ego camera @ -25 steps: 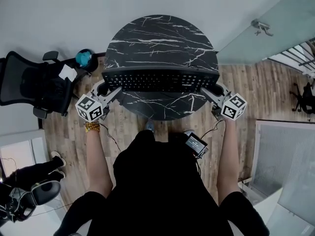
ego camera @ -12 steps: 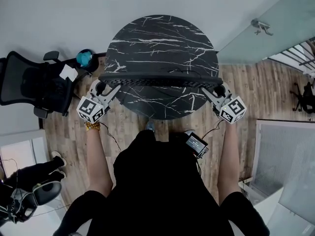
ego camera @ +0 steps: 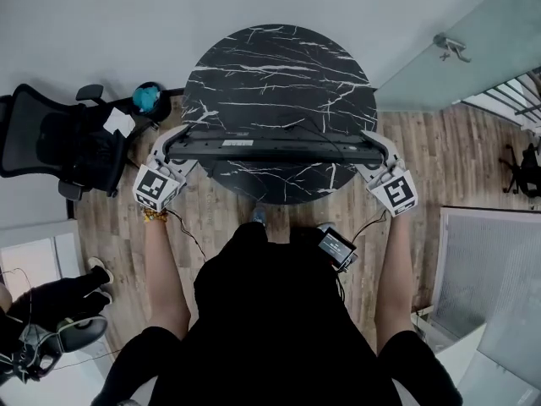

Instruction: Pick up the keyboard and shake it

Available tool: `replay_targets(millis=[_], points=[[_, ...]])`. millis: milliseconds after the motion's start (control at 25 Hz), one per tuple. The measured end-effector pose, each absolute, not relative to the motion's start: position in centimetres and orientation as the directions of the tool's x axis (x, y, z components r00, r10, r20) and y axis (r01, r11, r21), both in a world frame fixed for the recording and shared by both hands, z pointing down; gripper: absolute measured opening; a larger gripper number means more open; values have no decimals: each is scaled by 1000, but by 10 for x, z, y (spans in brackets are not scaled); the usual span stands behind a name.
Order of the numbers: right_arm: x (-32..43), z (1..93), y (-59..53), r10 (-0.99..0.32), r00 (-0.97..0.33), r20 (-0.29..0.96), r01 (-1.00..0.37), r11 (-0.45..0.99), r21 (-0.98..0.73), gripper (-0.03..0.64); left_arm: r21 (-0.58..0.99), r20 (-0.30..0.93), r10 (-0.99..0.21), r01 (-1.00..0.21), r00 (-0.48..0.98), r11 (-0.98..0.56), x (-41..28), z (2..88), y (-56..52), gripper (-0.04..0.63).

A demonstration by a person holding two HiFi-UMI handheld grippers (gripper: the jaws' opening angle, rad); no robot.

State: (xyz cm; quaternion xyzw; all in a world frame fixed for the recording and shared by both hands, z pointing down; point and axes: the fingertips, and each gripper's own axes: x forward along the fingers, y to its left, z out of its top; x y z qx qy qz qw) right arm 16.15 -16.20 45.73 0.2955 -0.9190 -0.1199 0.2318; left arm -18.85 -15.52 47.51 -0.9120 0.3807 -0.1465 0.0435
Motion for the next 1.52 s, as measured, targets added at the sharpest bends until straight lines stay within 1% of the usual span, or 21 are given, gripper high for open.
replay_targets(millis=[80,120,200,360,600,840,1080,1360,1520], points=[[160,463,-163,-630,-660,409,-436,765,474,192,-297,296,-707,-642,642,-707,-186,478,-155,231],[159,464,-163,-645,-638,421,-418,749,514,175,-339,314,-711,-625,630,-703,-185,477,-155,219],[158,464,-162,-663,-625,412,-417,729,543,170,-383,315,-722,-613,617,-691,-185,472,-155,216],[157,465,-163,-665,-622,414,-422,730,537,170,-382,308,-725,-618,616,-687,-186,470,-157,216],[156,468,-165,-646,-627,436,-414,750,516,170,-337,300,-721,-638,625,-693,-188,479,-157,216],[154,472,-161,-567,-703,428,-456,822,340,176,-226,255,-707,-670,660,-707,-191,478,-156,216],[160,473,-159,-530,-763,370,-490,848,204,189,-130,234,-676,-667,698,-734,-188,479,-154,219],[160,480,-154,-453,-821,348,-466,883,50,184,21,235,-637,-659,734,-752,-190,490,-151,222],[161,483,-148,-412,-856,313,-449,892,-54,179,119,191,-613,-638,767,-761,-190,489,-146,221]])
